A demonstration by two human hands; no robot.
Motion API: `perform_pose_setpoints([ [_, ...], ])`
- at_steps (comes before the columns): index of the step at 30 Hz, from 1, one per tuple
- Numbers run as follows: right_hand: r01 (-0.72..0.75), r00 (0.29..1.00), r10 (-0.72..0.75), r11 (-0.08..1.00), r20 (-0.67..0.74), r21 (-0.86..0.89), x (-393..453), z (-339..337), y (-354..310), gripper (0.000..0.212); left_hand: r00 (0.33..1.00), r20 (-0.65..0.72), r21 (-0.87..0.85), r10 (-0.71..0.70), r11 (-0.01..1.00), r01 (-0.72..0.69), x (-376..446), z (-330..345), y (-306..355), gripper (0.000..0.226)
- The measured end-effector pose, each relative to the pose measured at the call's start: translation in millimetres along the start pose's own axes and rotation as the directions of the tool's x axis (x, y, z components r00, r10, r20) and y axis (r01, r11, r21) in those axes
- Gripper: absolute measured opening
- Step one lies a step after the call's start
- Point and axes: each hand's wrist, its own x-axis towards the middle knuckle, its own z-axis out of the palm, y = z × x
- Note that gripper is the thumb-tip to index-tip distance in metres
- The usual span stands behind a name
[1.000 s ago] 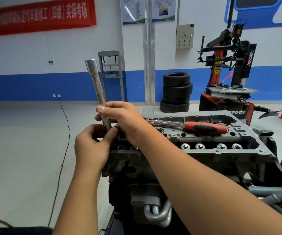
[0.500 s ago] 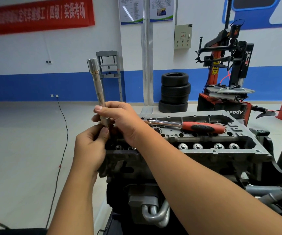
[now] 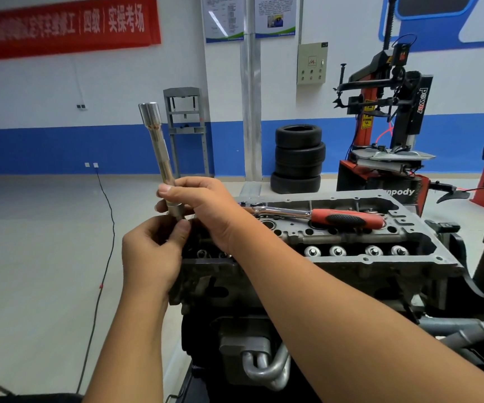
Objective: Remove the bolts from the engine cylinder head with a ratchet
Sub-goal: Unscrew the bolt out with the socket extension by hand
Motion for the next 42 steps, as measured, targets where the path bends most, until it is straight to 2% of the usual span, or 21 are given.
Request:
perform_pose_setpoints([
  [3, 0.026, 1.000, -0.026, 0.999, 0.003, -0.018, 0.2, -0.6, 1.5, 0.014, 0.998, -0.042, 0.048, 0.036, 0.998, -0.034, -0.8, 0.3, -1.1, 0.012],
  [5, 0.033, 0.999, -0.033, 0.999, 0.012, -0.010, 0.4, -0.5, 2.7, 0.012, 0.999, 0.024, 0.045, 0.047, 0.998, -0.048, -1.2, -0.5, -0.7, 0.007],
  [8, 0.017, 0.999, -0.018, 1.000, 0.029, 0.009, 0.5, 0.0, 2.6, 0.012, 0.996, 0.090, -0.004, 0.016, 1.000, -0.015, -1.6, -1.6, 0.4, 0.026],
  [10, 0.005, 1.000, -0.005, 1.000, 0.028, 0.007, 0.7, -0.4, 2.0, 0.014, 0.998, 0.047, 0.044, 0.036, 0.998, -0.038, -1.2, -0.8, 0.8, 0.027],
  [15, 0.015, 1.000, -0.015, 1.000, 0.015, -0.008, -0.4, -1.0, 2.2, 0.016, 0.995, -0.060, 0.064, 0.080, 0.995, -0.076, -2.2, -0.2, 1.1, 0.014],
  [18, 0.024, 1.000, -0.024, 1.000, 0.018, -0.009, -1.0, -0.5, 1.7, 0.012, 0.998, 0.018, 0.038, 0.068, 0.997, -0.069, -1.9, -1.8, 0.3, 0.013],
  [20, 0.012, 1.000, -0.013, 1.000, 0.028, 0.012, -1.1, -0.4, 1.2, 0.011, 0.996, 0.074, 0.019, 0.046, 0.999, -0.047, -0.7, -1.7, -0.5, 0.027],
  [22, -0.006, 1.000, 0.005, 0.999, 0.030, 0.036, -0.7, -1.0, 0.1, 0.012, 0.997, 0.063, 0.055, 0.052, 0.997, -0.056, 0.9, -1.4, -1.2, 0.030],
  [27, 0.004, 1.000, -0.005, 0.999, 0.005, 0.053, 0.4, -2.0, 0.9, 0.012, 0.995, -0.041, 0.092, 0.091, 0.992, -0.087, 0.9, 0.2, -1.3, 0.016],
  [30, 0.013, 1.000, -0.013, 0.999, 0.017, 0.034, -0.8, -0.5, 1.4, 0.012, 0.997, 0.041, 0.037, 0.063, 0.997, -0.065, 0.4, -2.0, -2.6, 0.008],
  [32, 0.003, 1.000, -0.004, 1.000, 0.023, 0.024, -1.5, 0.4, 0.3, 0.014, 0.996, 0.087, 0.007, 0.023, 1.000, -0.024, 1.0, -2.8, -2.7, 0.021],
  [33, -0.003, 1.000, 0.002, 1.000, 0.023, 0.031, -1.4, 0.3, -0.5, 0.015, 0.997, 0.074, 0.027, 0.021, 0.999, -0.023, 1.9, -2.9, -2.9, 0.024],
  [36, -0.016, 1.000, 0.016, 0.998, 0.011, 0.065, -1.3, -1.2, -1.4, 0.015, 0.999, -0.017, 0.100, 0.037, 0.994, -0.035, 1.9, -0.8, -0.3, 0.013],
  [38, 0.000, 1.000, 0.000, 0.999, 0.006, 0.036, -1.2, -1.1, 0.1, 0.013, 0.999, -0.040, 0.127, 0.033, 0.991, -0.028, 0.6, -1.5, -0.5, 0.023],
  [39, 0.009, 1.000, -0.009, 1.000, 0.003, 0.019, -1.4, -0.8, 0.7, 0.013, 0.999, -0.032, 0.133, 0.037, 0.991, -0.033, -0.2, -1.8, -0.8, 0.023],
  [42, 0.022, 1.000, -0.022, 1.000, 0.002, 0.004, -1.6, -0.2, 0.6, 0.011, 0.997, 0.066, 0.095, 0.039, 0.994, -0.045, 1.2, -3.0, -1.1, 0.006],
])
